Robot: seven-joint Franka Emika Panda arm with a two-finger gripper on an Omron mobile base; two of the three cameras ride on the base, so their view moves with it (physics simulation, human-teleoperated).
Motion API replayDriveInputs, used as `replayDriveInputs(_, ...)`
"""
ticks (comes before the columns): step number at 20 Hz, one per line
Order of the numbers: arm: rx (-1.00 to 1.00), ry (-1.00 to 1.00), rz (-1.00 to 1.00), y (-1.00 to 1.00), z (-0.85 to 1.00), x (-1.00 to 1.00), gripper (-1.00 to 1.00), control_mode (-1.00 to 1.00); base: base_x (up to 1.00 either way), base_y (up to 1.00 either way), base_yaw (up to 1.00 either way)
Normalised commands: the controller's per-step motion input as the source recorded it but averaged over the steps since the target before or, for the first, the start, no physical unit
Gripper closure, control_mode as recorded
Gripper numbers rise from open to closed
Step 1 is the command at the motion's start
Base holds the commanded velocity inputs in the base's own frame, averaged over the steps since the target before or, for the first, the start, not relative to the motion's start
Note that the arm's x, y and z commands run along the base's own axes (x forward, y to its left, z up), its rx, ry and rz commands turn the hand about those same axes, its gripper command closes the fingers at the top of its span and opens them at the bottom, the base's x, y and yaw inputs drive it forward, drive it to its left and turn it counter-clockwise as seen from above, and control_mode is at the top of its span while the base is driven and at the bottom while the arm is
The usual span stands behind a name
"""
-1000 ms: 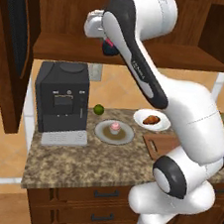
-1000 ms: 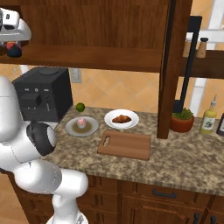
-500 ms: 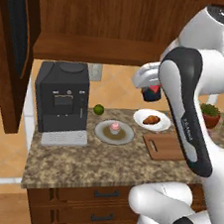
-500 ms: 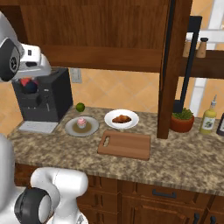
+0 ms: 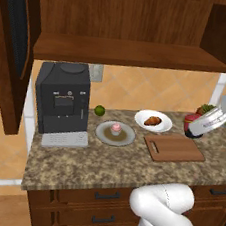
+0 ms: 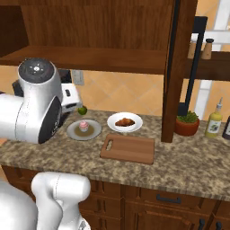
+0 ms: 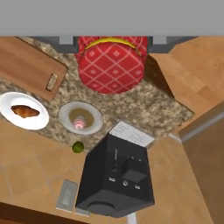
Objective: From the different types of pastries on the counter, select a croissant and place it on the cutting board. Then retrieve a jar of jam from the cabinet and place it alongside the croissant on the cutting board.
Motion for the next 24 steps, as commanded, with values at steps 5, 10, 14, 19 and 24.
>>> replayDriveInputs(5,0.0,-0.04,0.15,-0.81,-0.51,-0.5,1.0,-1.0,0.0,0.0,0.0)
replayDriveInputs(10,0.01,-0.28,0.05,-0.01,-1.0,-0.28,1.0,-1.0,0.0,0.0,0.0)
replayDriveInputs(14,0.13,-0.2,0.0,0.19,-0.96,0.11,1.0,-1.0,0.0,0.0,0.0)
replayDriveInputs(19,0.32,0.0,0.0,0.0,-0.9,0.35,1.0,-1.0,0.0,0.0,0.0)
replayDriveInputs(24,0.24,-0.06,0.0,-0.01,-0.89,0.35,1.0,-1.0,0.0,0.0,0.0)
